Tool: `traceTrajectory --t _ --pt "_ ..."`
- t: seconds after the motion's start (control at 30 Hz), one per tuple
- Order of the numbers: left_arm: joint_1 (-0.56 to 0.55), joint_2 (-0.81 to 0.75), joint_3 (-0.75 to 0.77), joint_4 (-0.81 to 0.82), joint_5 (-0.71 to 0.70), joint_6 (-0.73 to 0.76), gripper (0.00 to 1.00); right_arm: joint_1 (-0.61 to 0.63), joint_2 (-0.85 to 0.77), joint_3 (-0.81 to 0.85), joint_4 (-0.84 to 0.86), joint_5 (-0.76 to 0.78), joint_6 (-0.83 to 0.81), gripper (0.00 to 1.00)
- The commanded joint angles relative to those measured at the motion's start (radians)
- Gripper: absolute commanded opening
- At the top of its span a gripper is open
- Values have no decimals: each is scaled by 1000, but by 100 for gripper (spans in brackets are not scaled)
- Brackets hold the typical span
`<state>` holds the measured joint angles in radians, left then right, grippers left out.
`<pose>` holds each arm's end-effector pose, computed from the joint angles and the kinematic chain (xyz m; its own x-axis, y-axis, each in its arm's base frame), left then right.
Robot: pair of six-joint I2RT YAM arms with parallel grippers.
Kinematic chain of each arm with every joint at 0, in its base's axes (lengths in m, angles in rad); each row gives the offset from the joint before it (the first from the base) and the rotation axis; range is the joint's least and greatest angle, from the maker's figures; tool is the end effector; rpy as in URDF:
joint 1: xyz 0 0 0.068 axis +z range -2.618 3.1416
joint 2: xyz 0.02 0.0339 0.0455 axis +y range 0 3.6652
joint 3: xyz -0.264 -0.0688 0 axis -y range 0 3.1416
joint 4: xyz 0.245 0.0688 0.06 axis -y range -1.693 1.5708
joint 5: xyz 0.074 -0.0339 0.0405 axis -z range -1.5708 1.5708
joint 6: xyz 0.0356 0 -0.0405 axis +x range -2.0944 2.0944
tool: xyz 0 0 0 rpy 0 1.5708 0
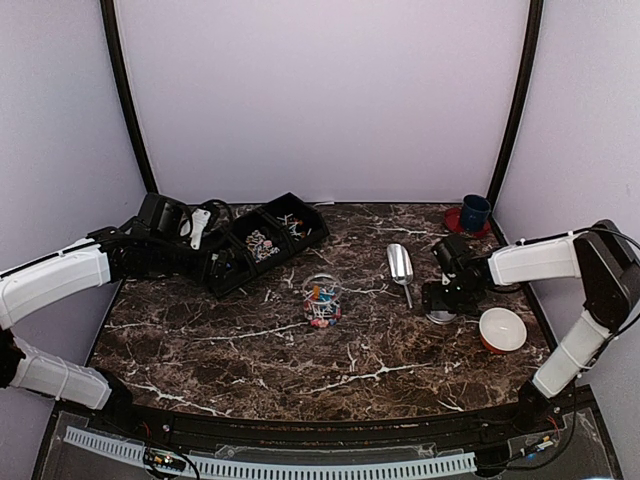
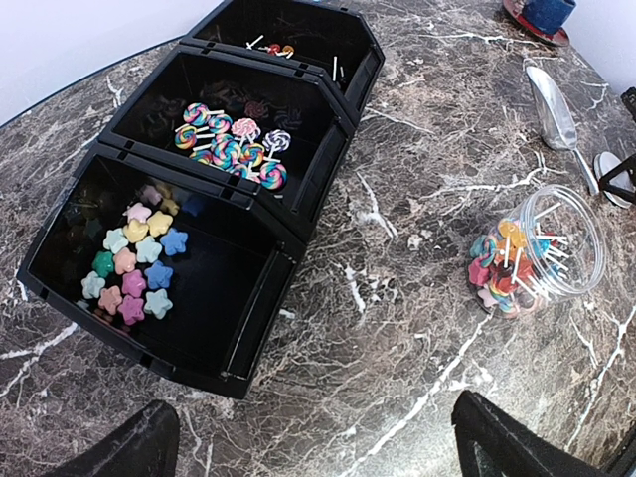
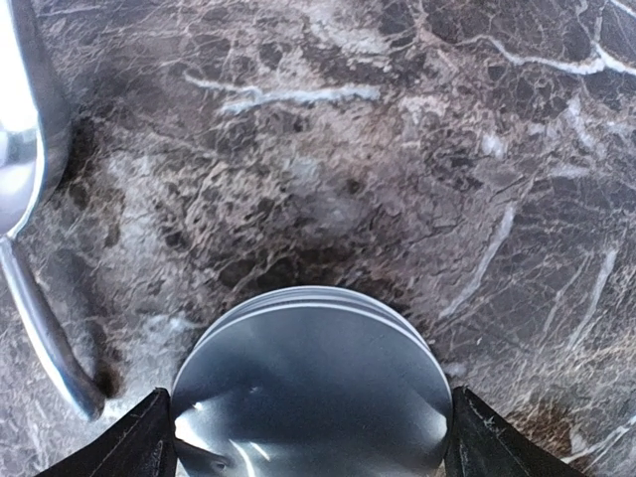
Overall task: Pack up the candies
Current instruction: Pick up the bottle lid from the center of the board.
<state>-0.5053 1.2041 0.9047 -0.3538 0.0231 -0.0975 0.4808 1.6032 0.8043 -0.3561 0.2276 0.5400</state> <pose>0.2308 -0.1286 0.2784 -0.5779 0.2085 -0.7890 0.4459 0.8904 -0.0913 0.2576 0.1253 0.1442 -0.8858 0.1029 -0.4526 0.0999 0.9945 0.0306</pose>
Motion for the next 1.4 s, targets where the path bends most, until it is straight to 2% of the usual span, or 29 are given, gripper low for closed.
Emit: traceTrajectory --t 0.0,0.2,0.5,0.7,0.83,1.03,1.17,1.37 --pt "-4 8 12 -22 28 0 99 -8 -64 -13 -29 -17 3 83" --pt "-12 28 24 -31 62 -12 99 -7 -142 23 -83 -31 -16 84" --pt "-128 78 50 -77 44 -68 99 35 -242 121 -171 -40 -48 84" --pt "-222 113 -22 45 78 -154 99 120 -228 222 -208 -39 -62 84" --pt "-270 148 -90 189 77 -185 99 177 -192 299 -217 -48 -67 84" --pt "-283 210 -212 517 64 -183 99 233 -155 383 -224 -42 -71 84" --pt "-285 273 -282 746 51 -115 99 257 -140 394 -216 -50 -68 84" --pt "-294 444 -284 971 60 -20 99 280 -135 412 -220 -54 -64 84"
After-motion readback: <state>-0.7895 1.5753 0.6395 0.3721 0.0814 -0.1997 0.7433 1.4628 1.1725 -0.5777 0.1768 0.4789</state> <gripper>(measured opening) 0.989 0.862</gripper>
